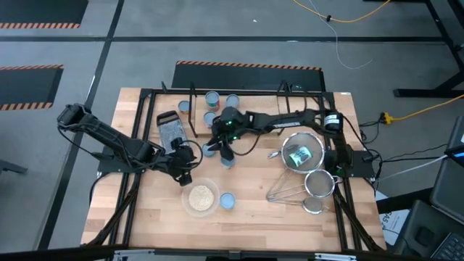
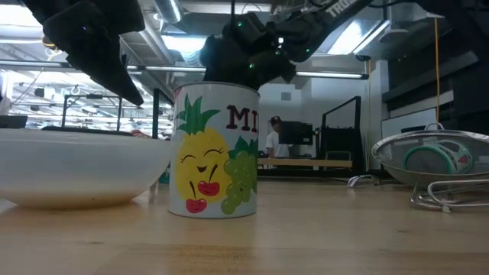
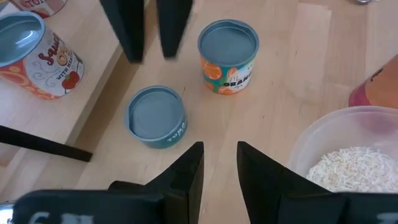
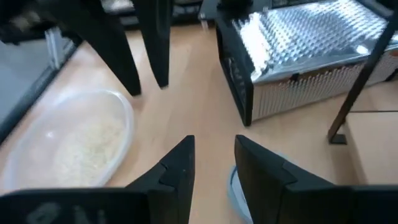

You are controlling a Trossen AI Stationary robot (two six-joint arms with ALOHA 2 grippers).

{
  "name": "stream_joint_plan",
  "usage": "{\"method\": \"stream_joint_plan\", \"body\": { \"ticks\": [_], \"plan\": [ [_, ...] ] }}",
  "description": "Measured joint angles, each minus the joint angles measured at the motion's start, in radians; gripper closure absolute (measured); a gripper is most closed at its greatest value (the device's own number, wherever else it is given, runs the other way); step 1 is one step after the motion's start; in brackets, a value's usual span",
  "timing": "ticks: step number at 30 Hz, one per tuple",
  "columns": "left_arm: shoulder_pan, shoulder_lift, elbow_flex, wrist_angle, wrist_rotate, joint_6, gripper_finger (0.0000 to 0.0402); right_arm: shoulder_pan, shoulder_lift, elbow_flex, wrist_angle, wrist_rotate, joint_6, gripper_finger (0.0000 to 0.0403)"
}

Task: Pick and place cans onto a shelf
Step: Put the blue tuna fish can on the shelf

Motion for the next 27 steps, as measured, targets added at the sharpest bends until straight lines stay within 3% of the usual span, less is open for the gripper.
{"method": "stream_joint_plan", "body": {
  "ticks": [18,27],
  "plan": [
    [0.000,0.000,0.000,0.017,0.001,0.001,0.0312,0.065,0.113,0.008,0.004,0.202,-0.146,0.0285],
    [0.000,0.000,0.000,0.017,0.001,0.000,0.0312,0.065,0.115,0.008,-0.052,0.210,-0.142,0.0285]
  ]
}}
